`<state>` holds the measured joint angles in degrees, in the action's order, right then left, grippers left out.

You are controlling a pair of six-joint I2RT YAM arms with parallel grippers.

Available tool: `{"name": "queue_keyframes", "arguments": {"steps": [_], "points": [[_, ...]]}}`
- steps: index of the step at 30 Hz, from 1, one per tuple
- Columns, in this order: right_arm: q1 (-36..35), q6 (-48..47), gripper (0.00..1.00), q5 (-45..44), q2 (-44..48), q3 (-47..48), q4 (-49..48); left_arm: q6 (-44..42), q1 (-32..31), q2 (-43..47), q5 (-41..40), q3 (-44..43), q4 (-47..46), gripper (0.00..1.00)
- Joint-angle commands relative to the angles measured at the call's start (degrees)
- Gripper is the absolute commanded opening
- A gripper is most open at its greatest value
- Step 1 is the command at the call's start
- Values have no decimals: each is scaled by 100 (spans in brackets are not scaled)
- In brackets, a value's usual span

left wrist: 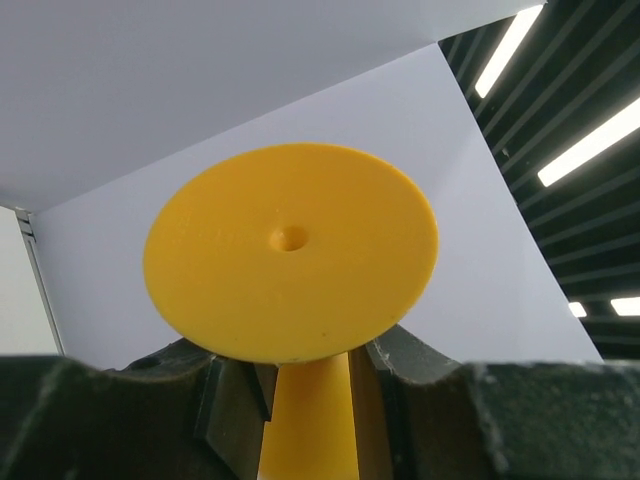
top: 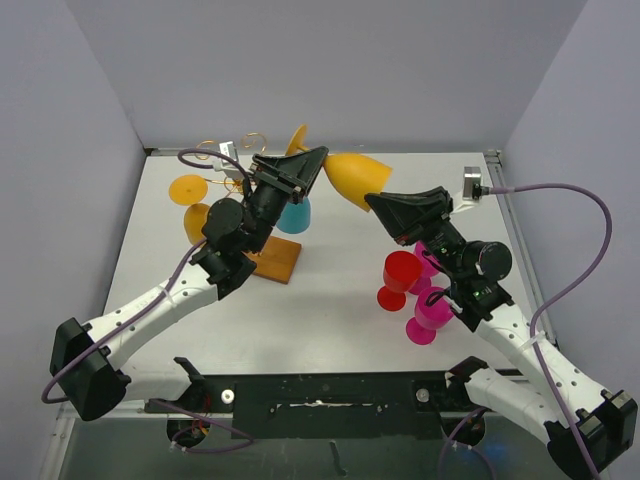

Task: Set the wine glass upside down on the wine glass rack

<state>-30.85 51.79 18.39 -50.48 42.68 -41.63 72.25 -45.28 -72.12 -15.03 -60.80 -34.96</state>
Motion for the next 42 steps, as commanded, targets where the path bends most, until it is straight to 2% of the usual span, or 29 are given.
{"name": "queue_keyframes", "arguments": {"steps": [1, 5, 9, 14, 17, 18, 19, 23, 28, 35, 42], "points": [[-111, 157, 0, 364, 68, -5, -195, 67, 25, 14, 123, -289, -543, 29], [-124, 181, 0, 348, 98, 16, -2, 46, 71, 9, 210, -218, -651, 29], [-131, 225, 3, 282, 170, 34, 139, -9, 139, -28, 343, -222, -700, 22], [-135, 214, 11, 134, 280, 124, 502, -41, 185, -74, 460, -222, -740, 12], [-140, 213, 26, 21, 331, 180, 744, -118, 216, -70, 483, -207, -740, 11], [-140, 198, 34, -46, 359, 201, 876, -148, 225, -66, 495, -203, -740, 11], [-140, 165, 48, -161, 412, 233, 1087, -192, 249, -58, 512, -205, -734, 11], [-140, -4, 69, -702, 625, 329, 1994, -487, 370, -7, 667, -223, -635, 11], [-132, -220, 76, -1302, 939, 601, 3067, -1188, 635, 94, 1090, -334, -353, 11], [-120, -22, 76, -2534, 992, 1458, 4532, -2985, 680, 66, 1897, -946, 202, 11], [-114, 245, 76, -1664, 369, 2379, 4226, -4223, 647, -92, 2912, -1332, 565, 11]]}}
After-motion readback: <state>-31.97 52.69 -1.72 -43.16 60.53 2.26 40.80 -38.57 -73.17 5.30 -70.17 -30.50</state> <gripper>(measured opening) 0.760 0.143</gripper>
